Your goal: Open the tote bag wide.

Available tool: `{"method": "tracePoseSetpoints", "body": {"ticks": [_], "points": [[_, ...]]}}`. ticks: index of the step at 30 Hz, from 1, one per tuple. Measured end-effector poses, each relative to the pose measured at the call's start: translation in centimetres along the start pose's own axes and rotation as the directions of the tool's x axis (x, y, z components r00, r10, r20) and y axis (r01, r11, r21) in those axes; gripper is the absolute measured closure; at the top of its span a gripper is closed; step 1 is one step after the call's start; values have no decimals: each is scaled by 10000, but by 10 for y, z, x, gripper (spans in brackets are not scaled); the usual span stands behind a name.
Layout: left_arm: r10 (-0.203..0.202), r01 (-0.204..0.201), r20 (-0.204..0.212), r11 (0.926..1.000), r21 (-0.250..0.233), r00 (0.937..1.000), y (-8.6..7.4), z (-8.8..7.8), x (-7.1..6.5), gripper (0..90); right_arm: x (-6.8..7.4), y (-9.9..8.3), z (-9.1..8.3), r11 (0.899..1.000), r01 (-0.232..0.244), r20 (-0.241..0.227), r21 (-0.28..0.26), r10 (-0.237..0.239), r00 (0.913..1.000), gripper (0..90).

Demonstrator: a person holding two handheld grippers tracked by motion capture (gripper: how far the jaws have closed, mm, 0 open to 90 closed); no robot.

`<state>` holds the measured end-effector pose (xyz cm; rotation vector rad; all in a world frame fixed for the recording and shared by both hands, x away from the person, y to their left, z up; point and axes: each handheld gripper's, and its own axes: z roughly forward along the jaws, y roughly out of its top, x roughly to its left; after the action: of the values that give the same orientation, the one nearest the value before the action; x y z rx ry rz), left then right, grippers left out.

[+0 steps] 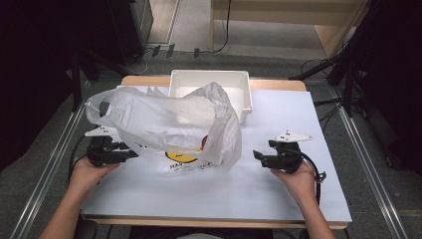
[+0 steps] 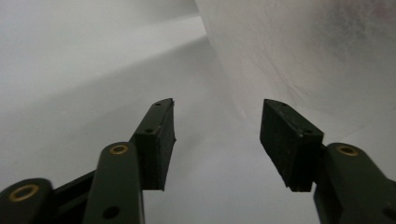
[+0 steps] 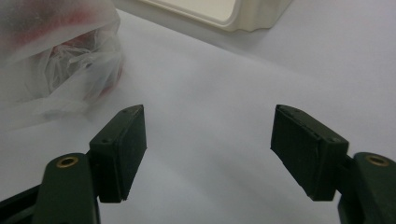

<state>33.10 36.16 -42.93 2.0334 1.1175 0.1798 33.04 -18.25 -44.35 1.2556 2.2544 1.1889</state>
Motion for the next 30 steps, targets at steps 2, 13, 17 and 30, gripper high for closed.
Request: {"method": "tracePoseSetpoints", "body": {"ticks": [2,13,17,30], "points": [[-252,252,6,9996,87,9997,0,0,2,398,1,0,0,10000,37,-30,21,-36,10000,291],[-323,318,205,9993,213,9993,2,-3,2,451,4,1,0,9999,89,-541,100,-83,9985,437],[-357,349,257,9989,309,9990,2,-5,2,489,4,2,-1,9999,-38,-582,151,47,9983,470],[-361,334,759,9988,368,9965,1,-31,-16,720,16,30,-10,10000,75,-1395,-23,-77,9902,663]]}}
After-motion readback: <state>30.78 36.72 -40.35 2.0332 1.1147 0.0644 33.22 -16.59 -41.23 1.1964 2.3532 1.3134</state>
